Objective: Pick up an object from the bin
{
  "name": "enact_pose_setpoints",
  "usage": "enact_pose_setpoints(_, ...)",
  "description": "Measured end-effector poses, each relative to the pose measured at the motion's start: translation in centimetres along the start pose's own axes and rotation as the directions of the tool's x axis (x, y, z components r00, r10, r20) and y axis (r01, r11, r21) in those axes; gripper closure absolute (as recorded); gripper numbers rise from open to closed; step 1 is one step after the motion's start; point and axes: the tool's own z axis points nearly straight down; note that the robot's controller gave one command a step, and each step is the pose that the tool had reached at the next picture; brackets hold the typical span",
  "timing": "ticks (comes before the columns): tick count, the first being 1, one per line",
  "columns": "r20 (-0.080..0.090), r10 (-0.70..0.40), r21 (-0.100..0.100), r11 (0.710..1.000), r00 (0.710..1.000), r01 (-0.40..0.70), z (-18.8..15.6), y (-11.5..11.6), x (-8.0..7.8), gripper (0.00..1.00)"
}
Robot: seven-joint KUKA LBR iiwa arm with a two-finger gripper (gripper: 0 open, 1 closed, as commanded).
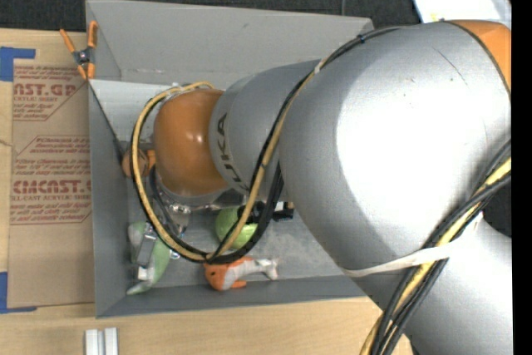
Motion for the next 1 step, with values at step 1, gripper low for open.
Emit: enact_pose_setpoints(1,0.007,-0.295,-0.003,0.955,0.955,0.295,-0.16,-0.34,3.33,1.0)
